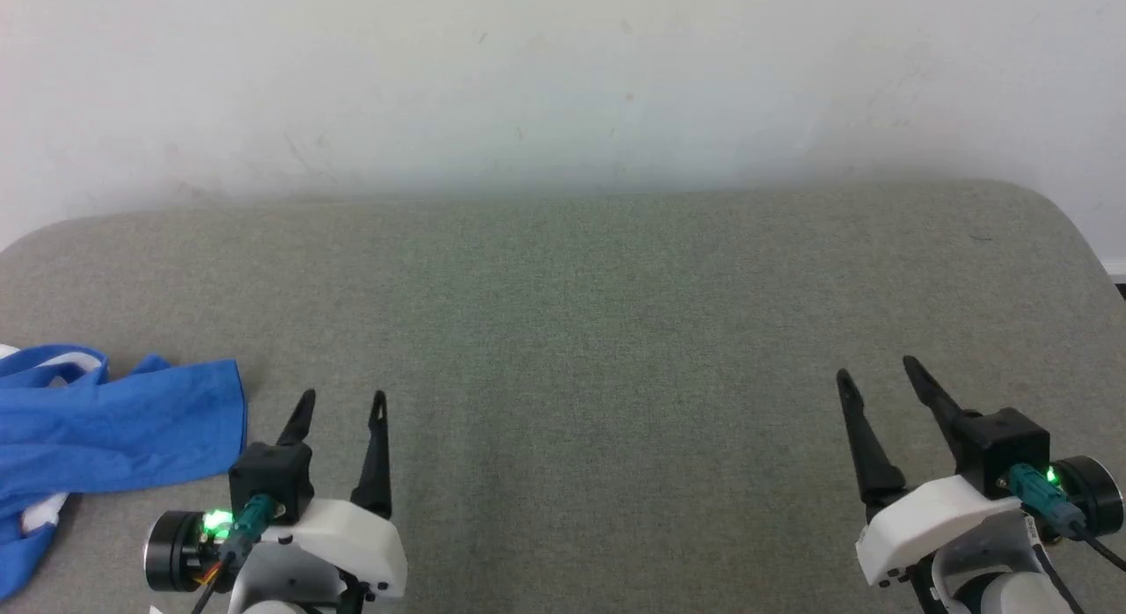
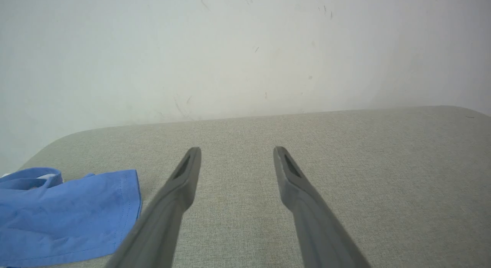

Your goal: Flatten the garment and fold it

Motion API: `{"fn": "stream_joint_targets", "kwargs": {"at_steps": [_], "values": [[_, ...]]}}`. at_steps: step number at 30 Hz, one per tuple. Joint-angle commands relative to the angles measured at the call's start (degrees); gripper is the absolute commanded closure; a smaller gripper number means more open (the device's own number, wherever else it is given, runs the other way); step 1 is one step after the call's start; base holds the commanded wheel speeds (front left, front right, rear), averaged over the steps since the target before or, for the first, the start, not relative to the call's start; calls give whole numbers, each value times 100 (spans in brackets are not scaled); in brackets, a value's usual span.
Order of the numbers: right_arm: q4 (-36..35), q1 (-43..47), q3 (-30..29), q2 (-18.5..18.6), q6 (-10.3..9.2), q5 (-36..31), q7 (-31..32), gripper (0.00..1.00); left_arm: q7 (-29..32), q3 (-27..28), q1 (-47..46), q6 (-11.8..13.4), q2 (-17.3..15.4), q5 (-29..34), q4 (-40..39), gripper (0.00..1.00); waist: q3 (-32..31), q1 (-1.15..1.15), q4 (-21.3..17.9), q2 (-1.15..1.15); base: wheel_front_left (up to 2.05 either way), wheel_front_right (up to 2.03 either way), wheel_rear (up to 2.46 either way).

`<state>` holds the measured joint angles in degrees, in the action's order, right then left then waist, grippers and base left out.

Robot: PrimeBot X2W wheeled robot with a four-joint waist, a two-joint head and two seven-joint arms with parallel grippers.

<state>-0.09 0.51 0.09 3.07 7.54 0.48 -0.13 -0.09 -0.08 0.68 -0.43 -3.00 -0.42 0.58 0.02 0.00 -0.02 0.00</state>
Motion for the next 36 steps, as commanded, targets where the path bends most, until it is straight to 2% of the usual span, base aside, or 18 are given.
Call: {"fn": "stream_joint_targets", "kwargs": {"at_steps": [1, 20, 36], "values": [[24, 1, -14, -2, 0, 35, -55, 0, -58, -18, -26, -14, 1, -52, 30, 0, 0, 0, -1, 0, 0, 0, 0], [94, 4, -78, -5, -1, 129, -273, 0, -273, -41, -94, -40, 2, -299, 85, 0, -13, 0, 109, 0, 0, 0, 0], [80, -11, -73, -7, -2, 104, -456, 0, -465, 107, -152, -43, 4, -452, 84, 0, 15, 0, 577, 0, 0, 0, 0]]}}
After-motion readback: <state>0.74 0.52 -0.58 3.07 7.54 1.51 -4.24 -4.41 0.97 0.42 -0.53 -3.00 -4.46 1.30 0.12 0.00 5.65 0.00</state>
